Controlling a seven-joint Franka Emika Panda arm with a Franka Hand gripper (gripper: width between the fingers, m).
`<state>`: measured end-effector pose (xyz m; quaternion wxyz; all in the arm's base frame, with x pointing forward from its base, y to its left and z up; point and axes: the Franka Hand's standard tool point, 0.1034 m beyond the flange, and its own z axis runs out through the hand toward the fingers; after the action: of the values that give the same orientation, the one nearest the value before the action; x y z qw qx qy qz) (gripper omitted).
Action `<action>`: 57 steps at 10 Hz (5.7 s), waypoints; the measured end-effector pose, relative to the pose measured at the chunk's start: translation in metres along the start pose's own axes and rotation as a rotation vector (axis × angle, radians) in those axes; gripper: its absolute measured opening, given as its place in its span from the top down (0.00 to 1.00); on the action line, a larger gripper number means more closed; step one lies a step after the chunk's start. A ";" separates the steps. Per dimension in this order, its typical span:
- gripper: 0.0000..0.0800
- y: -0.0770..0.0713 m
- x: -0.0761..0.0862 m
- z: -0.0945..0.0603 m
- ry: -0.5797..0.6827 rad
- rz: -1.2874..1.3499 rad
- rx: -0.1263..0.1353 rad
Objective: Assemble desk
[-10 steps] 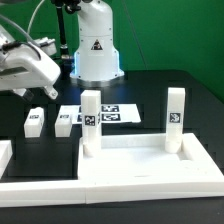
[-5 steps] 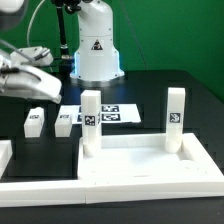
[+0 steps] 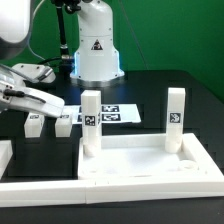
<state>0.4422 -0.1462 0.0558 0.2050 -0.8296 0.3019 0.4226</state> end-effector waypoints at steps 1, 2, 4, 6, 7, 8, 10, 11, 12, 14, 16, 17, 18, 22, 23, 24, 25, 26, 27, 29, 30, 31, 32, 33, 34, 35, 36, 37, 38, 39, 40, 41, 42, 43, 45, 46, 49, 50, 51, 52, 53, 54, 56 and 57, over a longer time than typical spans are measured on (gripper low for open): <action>0.19 0.009 0.000 0.002 -0.001 0.066 -0.082; 0.19 0.008 0.001 0.004 -0.003 0.074 -0.104; 0.19 0.000 -0.001 0.012 -0.008 0.097 -0.134; 0.19 -0.001 0.000 0.013 -0.008 0.096 -0.134; 0.19 -0.001 0.000 0.013 -0.007 0.096 -0.134; 0.19 -0.002 0.001 0.011 0.006 0.093 -0.135; 0.19 -0.011 -0.008 0.003 0.091 0.044 -0.125; 0.19 -0.010 -0.012 0.005 0.112 0.030 -0.118; 0.19 -0.009 -0.012 0.008 0.125 0.028 -0.111; 0.19 -0.006 -0.008 0.019 0.117 0.036 -0.113; 0.19 -0.003 -0.005 0.033 0.092 0.046 -0.115; 0.19 -0.003 -0.003 0.038 0.086 0.047 -0.118; 0.19 -0.002 0.000 0.042 0.087 0.049 -0.122; 0.19 0.000 0.008 0.056 0.068 0.054 -0.135; 0.19 0.000 0.010 0.055 0.070 0.054 -0.136; 0.19 0.000 0.013 0.054 0.073 0.055 -0.136; 0.19 0.001 0.015 0.054 0.070 0.058 -0.138; 0.19 0.000 0.016 0.054 0.067 0.063 -0.139; 0.19 0.000 0.016 0.054 0.068 0.066 -0.141; 0.20 0.001 0.016 0.054 0.068 0.067 -0.142; 0.20 0.001 0.016 0.054 0.068 0.067 -0.142; 0.42 0.001 0.016 0.054 0.069 0.067 -0.142; 0.64 0.001 0.016 0.054 0.069 0.066 -0.142; 0.64 0.001 0.016 0.054 0.069 0.066 -0.142; 0.64 0.001 0.016 0.054 0.069 0.066 -0.142; 0.64 0.001 0.016 0.054 0.069 0.066 -0.142; 0.64 0.001 0.016 0.054 0.069 0.066 -0.142; 0.64 0.001 0.016 0.054 0.069 0.066 -0.142; 0.64 0.001 0.016 0.054 0.069 0.066 -0.142; 0.64 0.001 0.016 0.054 0.069 0.066 -0.142; 0.64 0.001 0.016 0.054 0.069 0.066 -0.142; 0.64 0.001 0.016 0.054 0.069 0.066 -0.142; 0.64 0.001 0.008 0.049 0.044 0.058 -0.138; 0.64 0.000 -0.015 0.030 0.022 0.051 -0.116; 0.64 -0.010 -0.059 0.007 0.036 0.037 -0.080; 0.64 -0.017 -0.082 0.000 -0.005 0.042 -0.077; 0.64 -0.030 -0.070 -0.007 0.167 0.004 -0.073; 0.64 -0.036 -0.072 -0.006 0.251 -0.014 -0.065; 0.64 -0.058 -0.085 -0.002 0.312 0.065 -0.045; 0.64 -0.093 -0.103 0.000 0.374 0.084 -0.031; 0.64 -0.127 -0.112 -0.007 0.464 0.112 -0.009; 0.64 -0.145 -0.115 -0.012 0.513 0.107 -0.002; 0.64 -0.150 -0.109 -0.013 0.645 0.086 0.010; 0.64 -0.154 -0.110 -0.011 0.688 0.072 0.018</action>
Offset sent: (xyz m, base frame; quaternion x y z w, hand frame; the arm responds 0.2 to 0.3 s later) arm -0.0096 0.0149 0.0020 -0.0607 -0.0222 0.0734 0.9952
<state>0.5021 -0.0038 0.1660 0.0836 -0.9104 0.3863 0.1224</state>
